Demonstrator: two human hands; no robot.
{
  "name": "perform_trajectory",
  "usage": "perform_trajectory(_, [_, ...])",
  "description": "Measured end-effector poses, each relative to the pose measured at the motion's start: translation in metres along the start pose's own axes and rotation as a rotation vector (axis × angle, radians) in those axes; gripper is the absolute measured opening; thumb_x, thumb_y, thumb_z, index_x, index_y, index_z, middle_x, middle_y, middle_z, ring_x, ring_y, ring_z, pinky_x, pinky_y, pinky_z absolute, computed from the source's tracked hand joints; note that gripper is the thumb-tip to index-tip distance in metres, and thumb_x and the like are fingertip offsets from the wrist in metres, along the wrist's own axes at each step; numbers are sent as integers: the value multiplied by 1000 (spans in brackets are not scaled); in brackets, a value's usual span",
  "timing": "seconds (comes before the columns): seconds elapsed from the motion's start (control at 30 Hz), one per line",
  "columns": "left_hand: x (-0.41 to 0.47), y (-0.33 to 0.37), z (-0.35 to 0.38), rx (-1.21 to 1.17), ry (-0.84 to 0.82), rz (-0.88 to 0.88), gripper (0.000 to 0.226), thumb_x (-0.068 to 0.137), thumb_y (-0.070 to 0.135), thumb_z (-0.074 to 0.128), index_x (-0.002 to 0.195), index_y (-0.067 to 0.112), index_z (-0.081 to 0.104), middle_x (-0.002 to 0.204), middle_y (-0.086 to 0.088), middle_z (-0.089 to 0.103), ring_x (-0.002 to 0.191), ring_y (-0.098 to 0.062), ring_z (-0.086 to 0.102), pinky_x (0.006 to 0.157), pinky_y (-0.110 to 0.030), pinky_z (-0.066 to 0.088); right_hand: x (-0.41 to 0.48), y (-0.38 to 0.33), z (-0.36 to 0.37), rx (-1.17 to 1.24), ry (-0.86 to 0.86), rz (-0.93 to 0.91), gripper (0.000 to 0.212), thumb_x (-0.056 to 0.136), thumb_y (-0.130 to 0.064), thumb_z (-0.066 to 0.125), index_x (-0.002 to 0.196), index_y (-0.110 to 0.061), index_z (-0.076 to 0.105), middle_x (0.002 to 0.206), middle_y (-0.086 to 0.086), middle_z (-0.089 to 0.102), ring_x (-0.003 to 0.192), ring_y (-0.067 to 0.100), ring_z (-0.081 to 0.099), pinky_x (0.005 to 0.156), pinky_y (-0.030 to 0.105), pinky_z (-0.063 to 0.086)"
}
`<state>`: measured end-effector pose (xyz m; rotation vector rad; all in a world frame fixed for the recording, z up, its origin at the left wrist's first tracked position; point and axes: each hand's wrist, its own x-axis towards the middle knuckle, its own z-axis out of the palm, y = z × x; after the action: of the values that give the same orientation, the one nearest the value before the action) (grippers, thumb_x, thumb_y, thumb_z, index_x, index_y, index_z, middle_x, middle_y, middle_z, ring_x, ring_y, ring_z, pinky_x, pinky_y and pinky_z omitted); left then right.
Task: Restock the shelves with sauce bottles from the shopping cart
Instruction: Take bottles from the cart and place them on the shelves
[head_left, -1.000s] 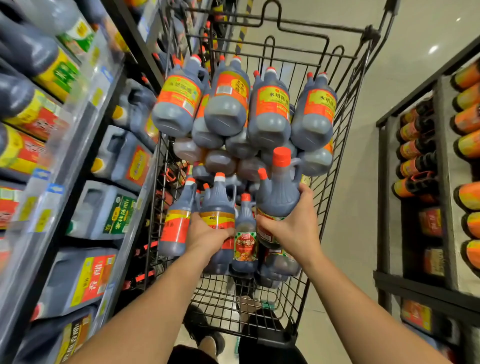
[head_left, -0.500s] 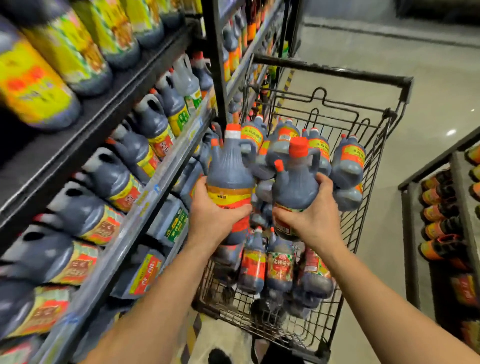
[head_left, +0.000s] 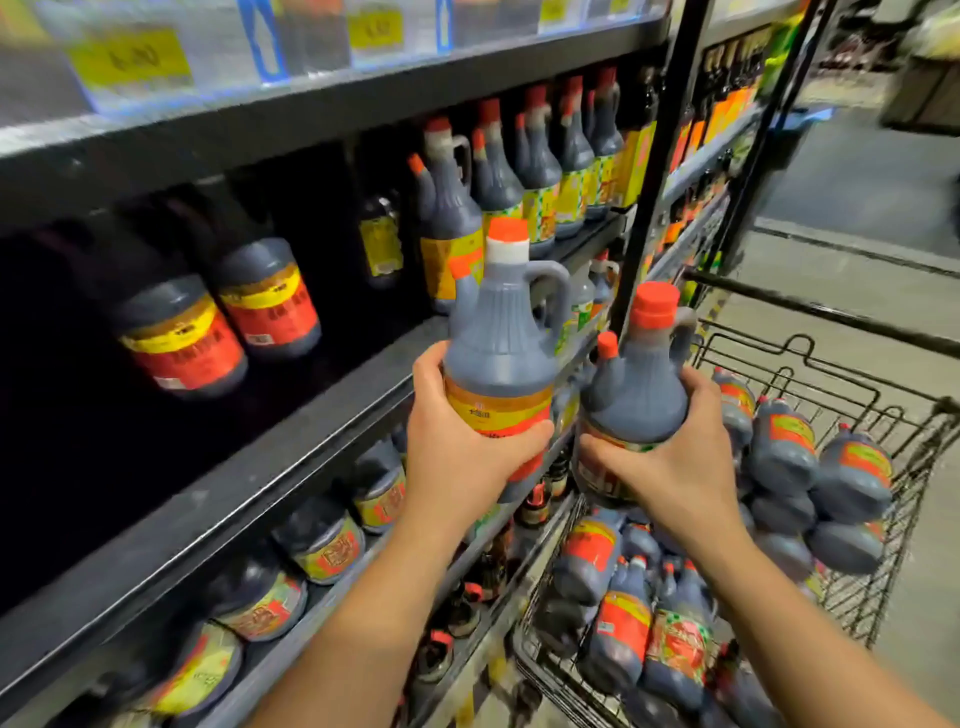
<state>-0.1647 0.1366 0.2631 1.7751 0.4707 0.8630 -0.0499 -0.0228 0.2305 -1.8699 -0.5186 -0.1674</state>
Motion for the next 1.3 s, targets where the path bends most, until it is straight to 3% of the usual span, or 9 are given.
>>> perform_trajectory(0.07, [0,3,-25,2,44,20,81,55,25,92,116,42,41,104,37,58,90,7,63,65,-9,48,-1,-18,15,30,-40,-41,93,54,-32,92,130,-19,40,114,-12,55,99,-2,57,78,13,44])
perform_trajectory(0.2, [0,4,-68,18,171,49,83,58,17,93,117,42,40,104,39,58,89,10,63,63,-5,46,-3,-49,46,96,-95,-114,94,53,-36,91,130,-21,39,108,-30,47,94,-25,49,69,0,41])
perform_trajectory(0.43, [3,-3,-126,61,343,26,82,57,19,93,119,37,42,104,31,60,91,9,62,66,-6,48,-2,-90,90,141,-192,-137,90,52,-46,87,123,-40,32,103,-41,46,92,-23,51,70,11,41])
perform_trajectory(0.67, [12,-20,-159,100,455,-36,73,54,20,95,100,41,43,94,23,64,84,18,59,60,-2,45,7,-112,131,166,-282,-170,96,56,-41,91,132,-31,34,105,-31,47,89,-20,51,65,9,42])
perform_trajectory(0.73, [18,-26,-165,110,489,-15,75,54,18,95,104,42,44,93,34,65,83,16,62,60,-2,45,11,-119,142,168,-303,-184,93,56,-40,91,128,-35,32,103,-33,46,88,-25,50,61,6,44])
perform_trajectory(0.8, [22,-32,-170,112,528,-20,83,51,24,94,113,43,42,91,29,67,84,14,64,61,-3,46,16,-125,152,168,-330,-193,93,57,-39,91,129,-34,32,103,-32,46,88,-23,52,61,7,44])
perform_trajectory(0.97, [25,-46,-176,116,541,-76,107,45,43,89,138,34,36,106,23,63,89,13,63,68,-4,48,27,-135,175,168,-375,-196,95,57,-35,91,133,-23,36,103,-27,47,94,7,55,75,24,49])
perform_trajectory(1.17, [30,-51,-178,151,514,-115,108,47,44,89,137,47,28,113,25,57,96,18,57,71,1,44,36,-143,198,168,-441,-159,109,57,-42,91,143,-19,27,122,-8,51,115,19,55,94,44,51])
perform_trajectory(1.3, [37,-52,-177,194,494,-157,112,47,53,84,138,52,19,117,24,53,100,11,58,74,0,42,45,-146,210,146,-494,-147,93,58,-45,89,127,-19,33,121,-3,55,113,22,58,93,51,50])
